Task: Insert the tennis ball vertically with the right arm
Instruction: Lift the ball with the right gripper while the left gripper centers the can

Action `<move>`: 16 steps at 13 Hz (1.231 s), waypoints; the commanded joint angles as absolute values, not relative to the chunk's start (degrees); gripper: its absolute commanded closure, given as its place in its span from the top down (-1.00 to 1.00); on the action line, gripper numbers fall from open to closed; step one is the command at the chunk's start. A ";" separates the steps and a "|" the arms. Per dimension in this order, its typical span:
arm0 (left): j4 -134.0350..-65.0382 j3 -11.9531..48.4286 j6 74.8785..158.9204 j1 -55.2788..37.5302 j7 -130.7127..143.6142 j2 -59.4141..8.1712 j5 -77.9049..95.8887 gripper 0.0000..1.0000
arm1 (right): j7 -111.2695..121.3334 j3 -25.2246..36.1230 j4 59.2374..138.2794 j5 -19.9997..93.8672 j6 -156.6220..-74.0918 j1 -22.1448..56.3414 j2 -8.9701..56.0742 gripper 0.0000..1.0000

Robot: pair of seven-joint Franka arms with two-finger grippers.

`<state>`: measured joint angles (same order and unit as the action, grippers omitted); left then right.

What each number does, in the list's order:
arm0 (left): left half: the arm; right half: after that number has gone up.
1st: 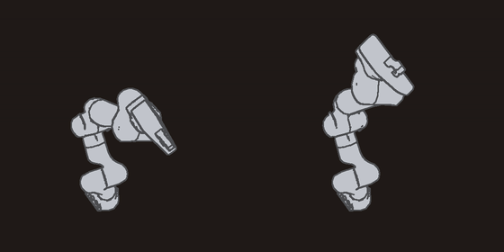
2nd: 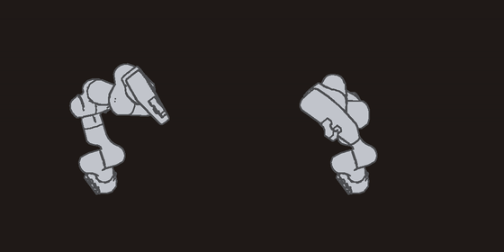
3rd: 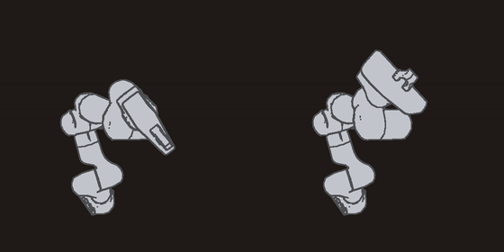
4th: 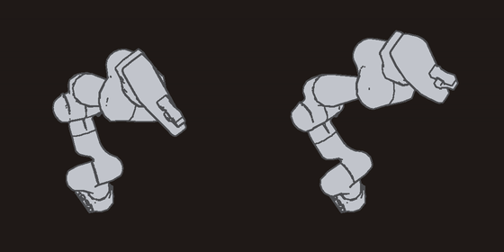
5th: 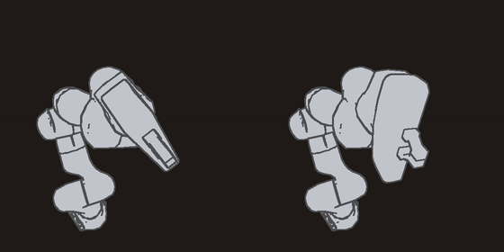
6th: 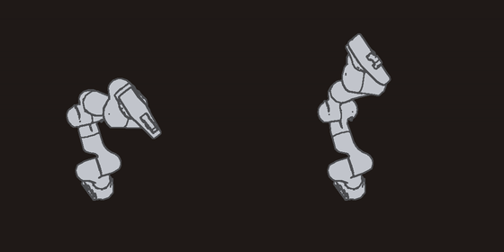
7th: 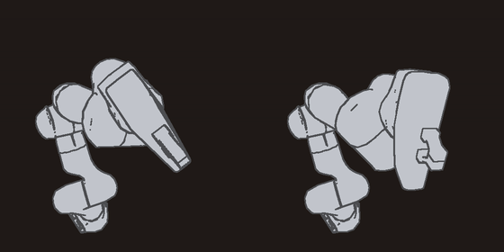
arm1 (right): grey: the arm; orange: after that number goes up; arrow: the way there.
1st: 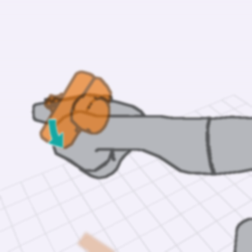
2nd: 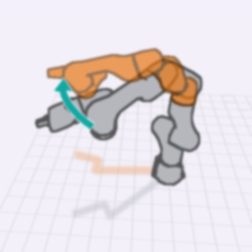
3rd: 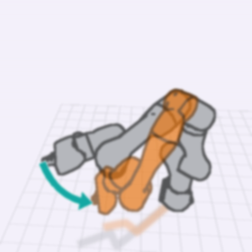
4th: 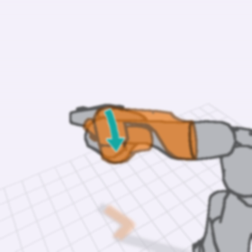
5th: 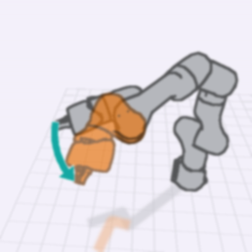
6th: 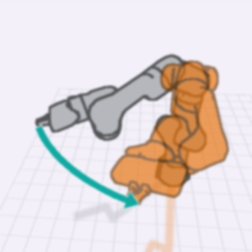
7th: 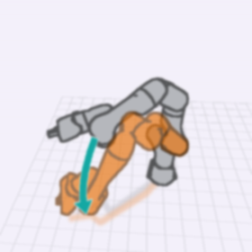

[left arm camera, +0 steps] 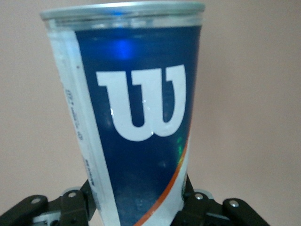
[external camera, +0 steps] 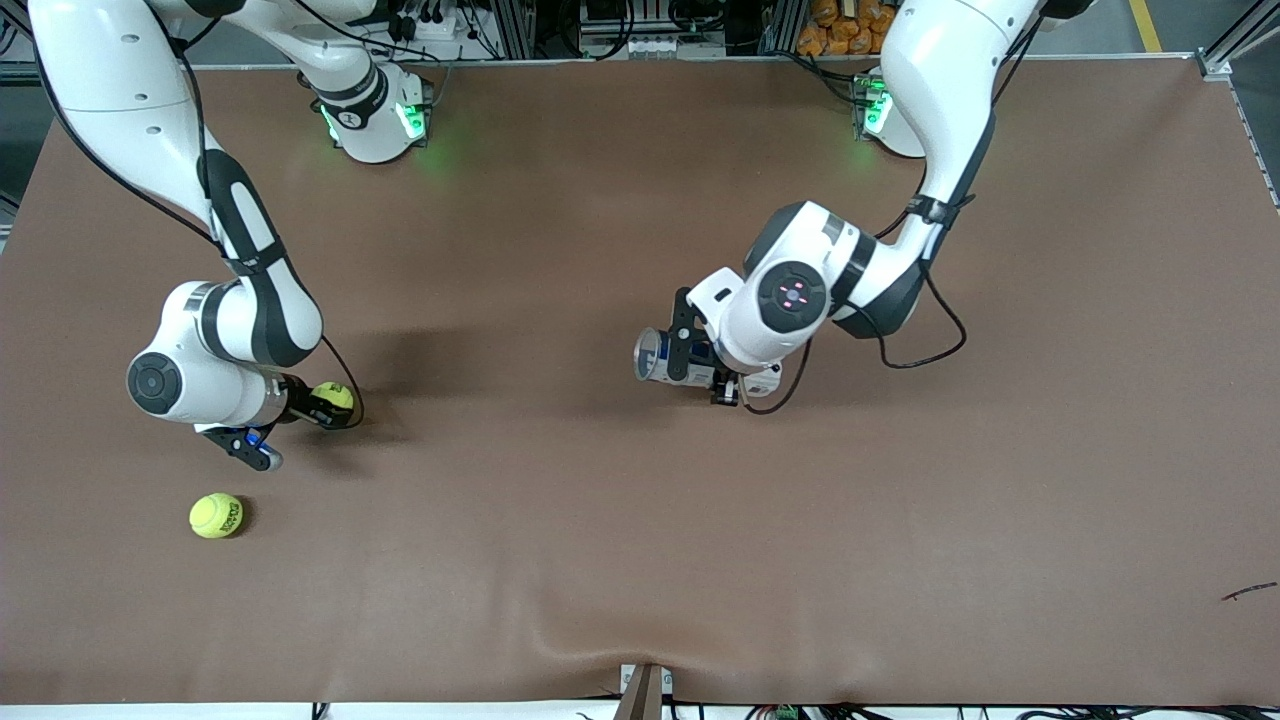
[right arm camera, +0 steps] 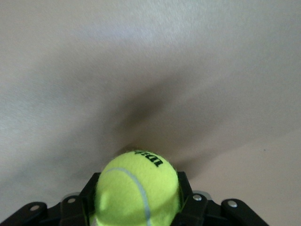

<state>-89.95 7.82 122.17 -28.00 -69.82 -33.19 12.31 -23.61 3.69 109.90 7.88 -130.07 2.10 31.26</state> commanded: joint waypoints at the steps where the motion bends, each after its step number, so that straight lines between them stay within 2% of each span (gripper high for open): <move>1: -89.12 8.17 125.14 -27.33 -77.85 -33.31 22.20 0.36 | -23.56 3.52 109.69 8.26 -127.28 1.67 26.83 0.09; 4: -89.21 8.17 128.31 -26.64 -86.53 -33.84 31.69 0.36 | -23.38 3.52 104.44 8.00 -117.29 1.58 23.13 0.09; 7: -89.21 8.09 129.63 -26.45 -99.28 -35.41 48.29 0.36 | -23.29 3.43 92.42 7.91 -103.32 1.76 22.41 0.08; 9: -89.47 8.17 130.43 -27.07 -105.96 -36.73 59.01 0.37 | -23.55 3.34 85.46 8.09 -97.06 2.11 22.59 0.08; 13: -89.91 8.17 133.49 -31.00 -118.35 -40.07 77.82 0.38 | -25.39 2.38 82.79 10.88 -94.83 4.12 22.41 0.08; 16: -90.35 8.09 137.89 -35.41 -125.22 -42.00 90.06 0.39 | -37.84 2.37 77.36 15.56 -95.01 8.94 22.85 0.08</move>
<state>-90.40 8.20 135.36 -33.36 -121.38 -41.30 84.60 -30.87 2.35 82.41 13.96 -96.06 5.90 21.77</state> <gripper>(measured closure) 0.304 0.322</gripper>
